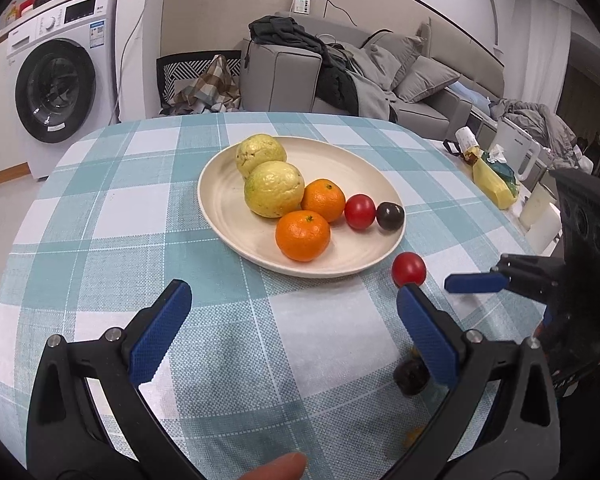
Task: Organize fruits
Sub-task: 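Move right gripper to the small brown fruit and close on it, then hold the brown fruit in right gripper while left gripper closes on the dark plum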
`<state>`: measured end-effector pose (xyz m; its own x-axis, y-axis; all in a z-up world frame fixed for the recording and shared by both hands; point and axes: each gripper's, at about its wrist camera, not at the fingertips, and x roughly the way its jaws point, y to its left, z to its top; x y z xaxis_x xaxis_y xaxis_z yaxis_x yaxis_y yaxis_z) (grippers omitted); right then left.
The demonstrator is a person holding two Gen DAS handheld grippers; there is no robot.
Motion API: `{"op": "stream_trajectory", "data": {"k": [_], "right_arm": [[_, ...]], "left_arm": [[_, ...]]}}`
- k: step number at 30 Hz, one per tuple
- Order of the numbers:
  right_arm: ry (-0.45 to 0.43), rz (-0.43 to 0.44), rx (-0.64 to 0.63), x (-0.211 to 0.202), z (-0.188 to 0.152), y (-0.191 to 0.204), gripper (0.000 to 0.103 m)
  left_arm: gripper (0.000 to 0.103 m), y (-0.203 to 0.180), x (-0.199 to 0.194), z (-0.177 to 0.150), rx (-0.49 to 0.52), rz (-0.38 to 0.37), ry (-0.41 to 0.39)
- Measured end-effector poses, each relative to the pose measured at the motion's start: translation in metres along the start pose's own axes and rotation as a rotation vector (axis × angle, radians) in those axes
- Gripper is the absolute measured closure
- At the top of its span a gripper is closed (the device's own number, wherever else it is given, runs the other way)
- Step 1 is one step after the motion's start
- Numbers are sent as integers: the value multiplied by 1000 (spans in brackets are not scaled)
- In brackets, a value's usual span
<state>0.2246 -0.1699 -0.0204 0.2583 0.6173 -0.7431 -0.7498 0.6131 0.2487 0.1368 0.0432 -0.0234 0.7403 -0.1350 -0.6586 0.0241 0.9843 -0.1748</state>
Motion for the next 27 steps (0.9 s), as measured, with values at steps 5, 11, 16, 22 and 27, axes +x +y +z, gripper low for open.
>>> {"op": "stream_trajectory", "data": {"k": [5, 11, 16, 22, 27], "right_arm": [[1, 23, -47, -4, -4, 7, 40], [7, 46, -65, -6, -7, 7, 52], [29, 58, -89, -3, -9, 13, 56], [32, 58, -102, 0, -9, 15, 75], [17, 51, -108, -1, -9, 15, 76]], "left_arm": [[1, 3, -1, 1, -7, -7, -1], [1, 0, -1, -1, 8, -23, 7], [6, -2, 1, -2, 16, -42, 18], [14, -8, 3, -3, 42, -61, 29], [14, -13, 3, -8, 60, -83, 45]]}}
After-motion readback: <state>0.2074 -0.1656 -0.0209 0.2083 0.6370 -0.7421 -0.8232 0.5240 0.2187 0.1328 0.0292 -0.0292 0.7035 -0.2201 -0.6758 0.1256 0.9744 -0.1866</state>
